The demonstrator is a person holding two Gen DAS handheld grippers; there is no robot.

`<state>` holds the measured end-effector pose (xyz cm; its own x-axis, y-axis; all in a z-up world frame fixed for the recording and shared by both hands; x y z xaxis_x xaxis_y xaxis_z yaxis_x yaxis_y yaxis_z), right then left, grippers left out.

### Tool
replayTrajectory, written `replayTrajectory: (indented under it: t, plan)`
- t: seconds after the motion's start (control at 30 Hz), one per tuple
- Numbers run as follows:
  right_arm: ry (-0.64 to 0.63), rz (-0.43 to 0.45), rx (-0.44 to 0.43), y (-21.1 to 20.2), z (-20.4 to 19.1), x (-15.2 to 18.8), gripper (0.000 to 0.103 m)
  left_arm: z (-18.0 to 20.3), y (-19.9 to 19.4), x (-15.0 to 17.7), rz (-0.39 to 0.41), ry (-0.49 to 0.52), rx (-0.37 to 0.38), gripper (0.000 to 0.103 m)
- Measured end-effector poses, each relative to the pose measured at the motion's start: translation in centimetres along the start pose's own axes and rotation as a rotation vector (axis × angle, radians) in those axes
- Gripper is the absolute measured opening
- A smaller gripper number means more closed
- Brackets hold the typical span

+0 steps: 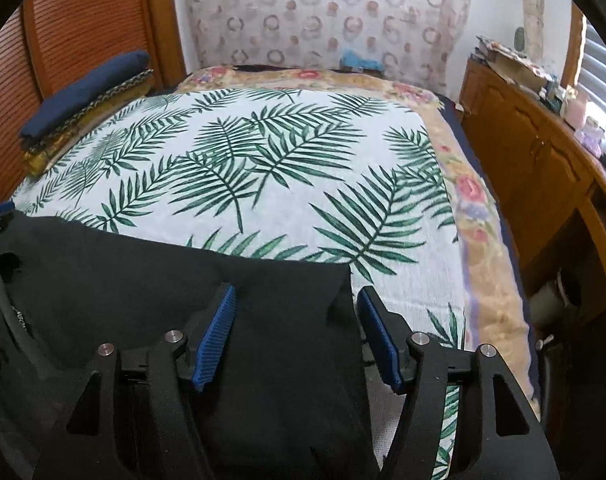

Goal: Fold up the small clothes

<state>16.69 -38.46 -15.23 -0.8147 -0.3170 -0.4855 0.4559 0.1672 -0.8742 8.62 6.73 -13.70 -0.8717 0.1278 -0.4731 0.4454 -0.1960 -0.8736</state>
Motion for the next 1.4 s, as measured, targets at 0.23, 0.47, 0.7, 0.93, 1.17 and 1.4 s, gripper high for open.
replayTrajectory:
  t: [0.23, 0.47, 0.7, 0.93, 1.17, 1.4]
  plan:
    - [0.014, 0.004, -0.007, 0.1, 0.3, -0.1, 0.071, -0.2, 0.1, 0.1, 0.001, -0.005, 0.009, 0.05]
    - [0.016, 0.006, -0.008, 0.1, 0.3, -0.2, 0.071, -0.3, 0.1, 0.0, 0.006, -0.007, 0.007, 0.05]
    - [0.013, 0.006, -0.008, 0.2, 0.2, -0.2, 0.071, -0.3, 0.1, -0.1, 0.008, -0.007, 0.009, 0.05]
    - [-0.039, 0.004, -0.066, -0.2, -1.1, 0.1, 0.027, 0.1, -0.1, 0.3, 0.005, 0.013, 0.035, 0.043]
    - [-0.07, 0.022, -0.113, -1.8, -2.3, 0.8, 0.009, 1.4, -1.2, 1.0, 0.012, 0.04, 0.108, 0.007]
    - [-0.065, 0.178, -0.148, -8.6, -4.7, 1.8, 0.007, 3.7, -9.2, 1.1, 0.209, 0.06, 0.206, 0.006]
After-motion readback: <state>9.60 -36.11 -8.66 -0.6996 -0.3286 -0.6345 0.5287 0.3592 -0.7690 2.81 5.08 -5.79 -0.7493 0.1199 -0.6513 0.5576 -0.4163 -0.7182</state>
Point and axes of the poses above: each gripper's, at about its wrist camera, not at the fingertips, and y roughly the way its jaws point, z to its right, x to its underside, the point moved 6 cm from there along y, roughly the way its jaws point, and after that the axes turned 11 degrees about -z, right-handed, at the moved point
